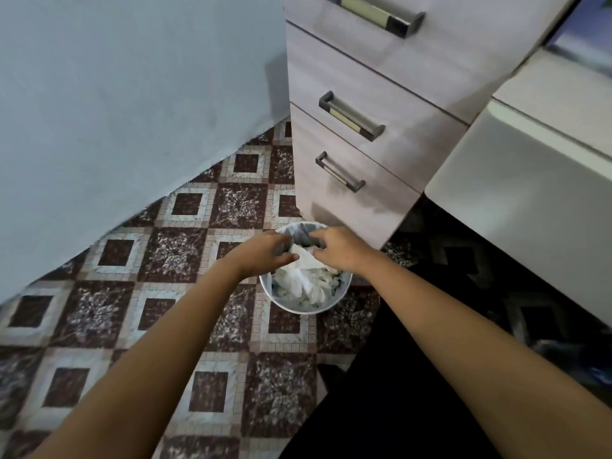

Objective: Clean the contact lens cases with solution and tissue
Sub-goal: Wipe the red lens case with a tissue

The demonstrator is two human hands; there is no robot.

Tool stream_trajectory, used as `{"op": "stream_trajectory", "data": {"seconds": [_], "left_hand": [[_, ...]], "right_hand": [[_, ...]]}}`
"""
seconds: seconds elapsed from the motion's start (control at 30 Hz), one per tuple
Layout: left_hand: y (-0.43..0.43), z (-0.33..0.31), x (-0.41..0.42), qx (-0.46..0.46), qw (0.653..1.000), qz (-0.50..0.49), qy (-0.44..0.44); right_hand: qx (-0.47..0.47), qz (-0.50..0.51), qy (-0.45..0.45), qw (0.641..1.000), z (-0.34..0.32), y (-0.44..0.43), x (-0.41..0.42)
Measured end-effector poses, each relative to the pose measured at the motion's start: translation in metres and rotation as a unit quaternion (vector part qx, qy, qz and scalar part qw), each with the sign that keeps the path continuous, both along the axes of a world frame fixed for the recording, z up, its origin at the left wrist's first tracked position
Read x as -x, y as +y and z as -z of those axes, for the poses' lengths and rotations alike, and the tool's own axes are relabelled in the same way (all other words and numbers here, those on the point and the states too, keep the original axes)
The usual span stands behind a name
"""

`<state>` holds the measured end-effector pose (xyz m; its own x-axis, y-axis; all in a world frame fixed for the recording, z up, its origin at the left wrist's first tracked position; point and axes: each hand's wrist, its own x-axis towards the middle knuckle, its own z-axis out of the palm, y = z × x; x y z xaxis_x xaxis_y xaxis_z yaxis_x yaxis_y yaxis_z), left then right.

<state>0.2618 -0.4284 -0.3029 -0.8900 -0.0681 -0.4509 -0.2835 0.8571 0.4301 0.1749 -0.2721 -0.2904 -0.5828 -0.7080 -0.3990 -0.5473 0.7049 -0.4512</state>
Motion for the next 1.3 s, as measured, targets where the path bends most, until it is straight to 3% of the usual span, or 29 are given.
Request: {"op": "stream_trajectory", "data": {"seconds": [0.33, 0.67, 1.07, 1.3], "left_hand": [[-0.017, -0.082, 0.012, 0.046, 0.993, -0.01, 0.108], [0.012, -0.198, 0.033, 0.086, 0.958, 0.035, 0.271], [0.14, -0.282, 0.082, 0.02, 0.903, 0.168, 0.395], [0.238, -0.294, 0.114, -0.029, 0.888, 0.248, 0.386]], "right_hand": [[0.08, -0.063, 0.095, 0.99, -0.101, 0.001, 0.017], [0.165, -0.068, 0.243, 0.954, -0.219, 0.032, 0.023], [0.156, 0.064, 0.342, 0.925, -0.298, 0.183, 0.026], [0.087, 0.176, 0.349, 0.916, -0.303, 0.288, 0.019]]}}
